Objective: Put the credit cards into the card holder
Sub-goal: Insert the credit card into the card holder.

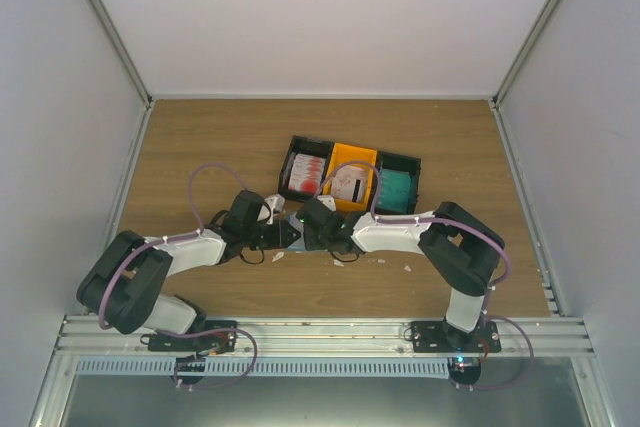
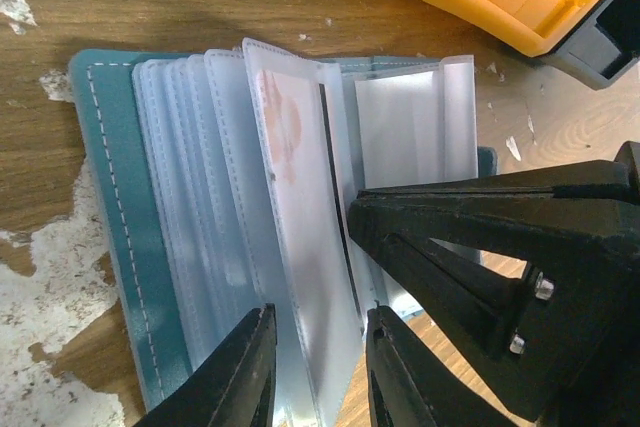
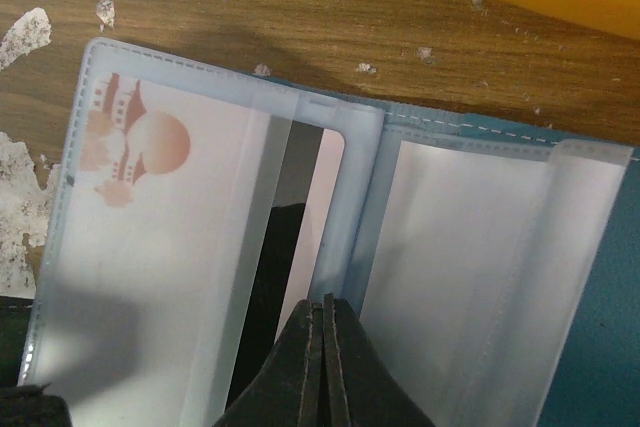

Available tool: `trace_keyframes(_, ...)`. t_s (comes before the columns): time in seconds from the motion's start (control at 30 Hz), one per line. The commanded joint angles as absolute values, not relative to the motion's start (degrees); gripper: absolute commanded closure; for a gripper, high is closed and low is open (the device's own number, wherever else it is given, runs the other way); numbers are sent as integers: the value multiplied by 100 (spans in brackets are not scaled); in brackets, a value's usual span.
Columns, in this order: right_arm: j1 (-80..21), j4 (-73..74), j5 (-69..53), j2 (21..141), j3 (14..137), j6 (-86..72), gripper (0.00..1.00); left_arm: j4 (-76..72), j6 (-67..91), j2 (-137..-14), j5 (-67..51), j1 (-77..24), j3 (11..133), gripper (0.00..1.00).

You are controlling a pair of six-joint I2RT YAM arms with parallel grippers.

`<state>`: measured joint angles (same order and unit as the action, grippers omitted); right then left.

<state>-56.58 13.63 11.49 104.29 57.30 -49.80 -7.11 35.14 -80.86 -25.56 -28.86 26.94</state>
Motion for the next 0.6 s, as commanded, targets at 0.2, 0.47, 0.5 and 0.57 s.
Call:
trace_keyframes(0.2, -5660, 1278, 1068, 10466, 5384, -5016, 99, -1297, 3319, -8156, -3097, -2892, 2738, 71)
trace_keyframes(0.47, -5650, 1060, 1445, 9583, 5069, -5114, 88, -1438, 3191, -8425, -3625, -2892, 2883, 62)
trace_keyframes(0.5, -5651, 1081, 1535, 9451, 5013, -5150, 87, -1460, 3177, -8469, -3688, -2896, 2901, 61)
trace_keyframes(0.57, -5651, 1150, 1738, 9165, 4892, -5246, 85, -1533, 3186, -8534, -3815, -2902, 2927, 60)
